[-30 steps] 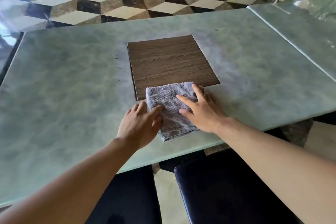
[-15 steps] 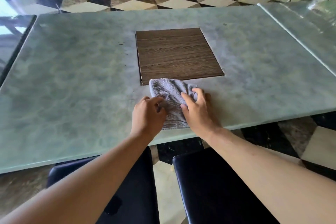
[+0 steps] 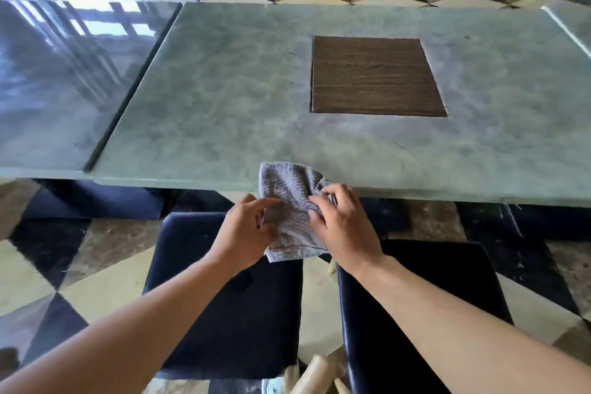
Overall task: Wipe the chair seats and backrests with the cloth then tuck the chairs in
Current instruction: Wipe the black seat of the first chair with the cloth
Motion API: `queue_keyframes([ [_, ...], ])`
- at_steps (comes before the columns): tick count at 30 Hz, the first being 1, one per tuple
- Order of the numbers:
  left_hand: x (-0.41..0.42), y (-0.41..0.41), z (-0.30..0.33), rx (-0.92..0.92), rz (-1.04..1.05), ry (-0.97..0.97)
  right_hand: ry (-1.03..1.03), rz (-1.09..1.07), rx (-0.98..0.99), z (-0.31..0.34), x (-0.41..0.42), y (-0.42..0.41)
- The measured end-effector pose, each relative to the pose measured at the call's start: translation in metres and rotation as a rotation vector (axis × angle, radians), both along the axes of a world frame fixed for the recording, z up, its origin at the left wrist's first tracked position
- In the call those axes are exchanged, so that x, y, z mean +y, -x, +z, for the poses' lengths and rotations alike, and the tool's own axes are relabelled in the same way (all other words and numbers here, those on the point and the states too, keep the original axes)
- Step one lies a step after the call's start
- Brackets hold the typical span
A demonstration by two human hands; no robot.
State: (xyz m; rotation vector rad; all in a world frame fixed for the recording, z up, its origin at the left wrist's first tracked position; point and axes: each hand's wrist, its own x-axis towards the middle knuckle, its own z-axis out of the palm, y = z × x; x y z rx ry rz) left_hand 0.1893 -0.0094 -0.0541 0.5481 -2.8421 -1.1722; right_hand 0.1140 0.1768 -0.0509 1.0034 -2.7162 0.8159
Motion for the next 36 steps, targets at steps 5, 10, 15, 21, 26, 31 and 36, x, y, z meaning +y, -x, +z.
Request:
queue_keyframes([
  [5, -0.021, -0.072, -0.023, -0.12, 0.034, 0.035, -0.047, 0.273, -0.087, -0.021, -0.025, -0.052],
  [10, -0.04, -0.097, -0.06, -0.17, 0.071, 0.063, -0.044, 0.269, -0.191, -0.06, -0.047, -0.066],
  [15, -0.048, -0.084, -0.098, -0.211, 0.046, 0.05, -0.093, 0.274, -0.247, -0.101, -0.061, -0.043],
  [21, -0.064, -0.023, -0.149, -0.182, -0.089, 0.088, -0.122, 0.144, -0.308, -0.163, -0.076, 0.012],
  [26, -0.083, 0.021, -0.208, -0.156, -0.164, 0.155, -0.094, 0.006, -0.313, -0.227, -0.091, 0.041],
  [31, -0.082, 0.028, -0.249, -0.269, -0.145, 0.172, -0.231, -0.132, -0.307, -0.273, -0.089, 0.037],
  [36, -0.103, 0.008, -0.259, -0.318, -0.219, 0.378, -0.413, -0.16, -0.375, -0.286, -0.092, 0.029],
])
